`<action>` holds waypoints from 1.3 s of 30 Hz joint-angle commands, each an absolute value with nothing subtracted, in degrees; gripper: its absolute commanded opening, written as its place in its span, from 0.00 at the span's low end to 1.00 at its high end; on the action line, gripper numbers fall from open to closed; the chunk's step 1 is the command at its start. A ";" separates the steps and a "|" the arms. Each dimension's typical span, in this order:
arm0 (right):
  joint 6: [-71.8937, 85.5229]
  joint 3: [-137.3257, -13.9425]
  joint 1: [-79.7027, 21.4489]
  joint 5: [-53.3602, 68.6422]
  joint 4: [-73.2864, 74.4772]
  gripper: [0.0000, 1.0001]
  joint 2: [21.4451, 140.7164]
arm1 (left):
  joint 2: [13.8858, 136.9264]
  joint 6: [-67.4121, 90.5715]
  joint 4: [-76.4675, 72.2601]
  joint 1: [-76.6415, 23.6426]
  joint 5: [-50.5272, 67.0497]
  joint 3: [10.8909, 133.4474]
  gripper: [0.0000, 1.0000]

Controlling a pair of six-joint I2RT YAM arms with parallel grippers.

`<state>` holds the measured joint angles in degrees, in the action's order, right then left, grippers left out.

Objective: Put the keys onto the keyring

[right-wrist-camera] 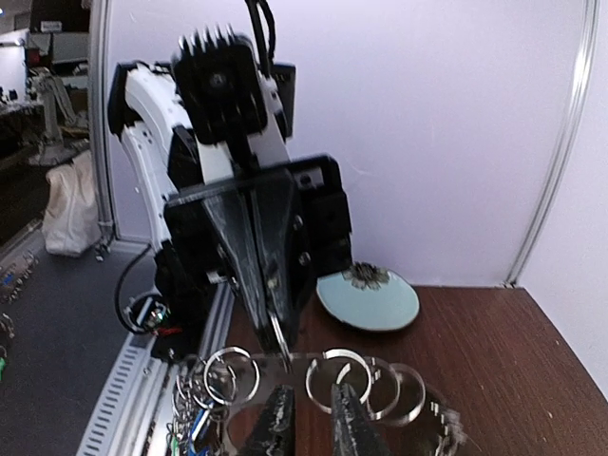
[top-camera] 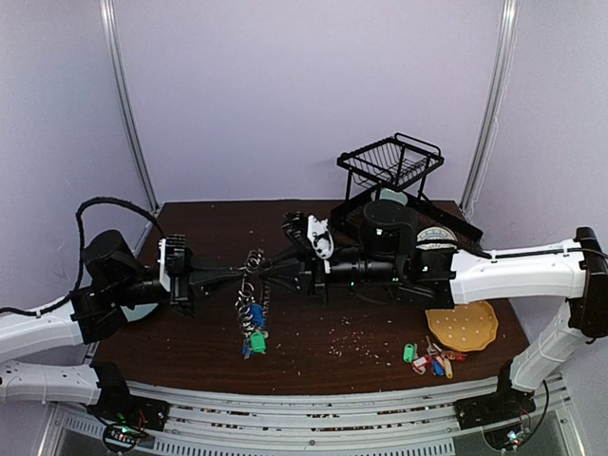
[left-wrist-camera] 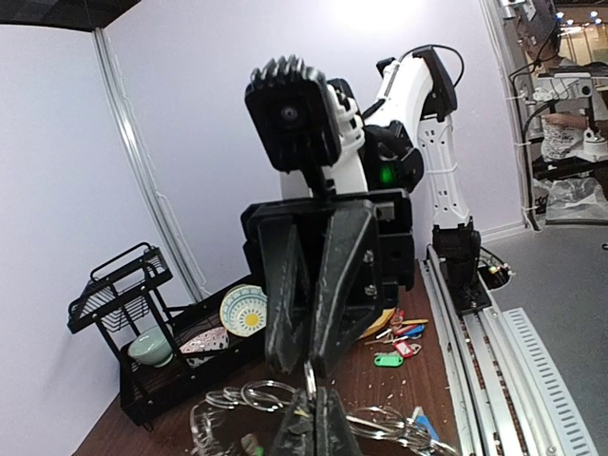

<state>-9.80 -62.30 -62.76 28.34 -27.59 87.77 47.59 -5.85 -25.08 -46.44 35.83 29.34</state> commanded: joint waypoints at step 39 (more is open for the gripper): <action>1.31 -63.31 -62.54 38.71 -43.15 0.12 93.40 | 47.23 -3.07 -34.79 -46.27 40.26 29.32 0.00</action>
<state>1.87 -61.65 -62.63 36.86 -42.61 92.38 47.35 -3.07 -30.17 -46.44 39.40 28.71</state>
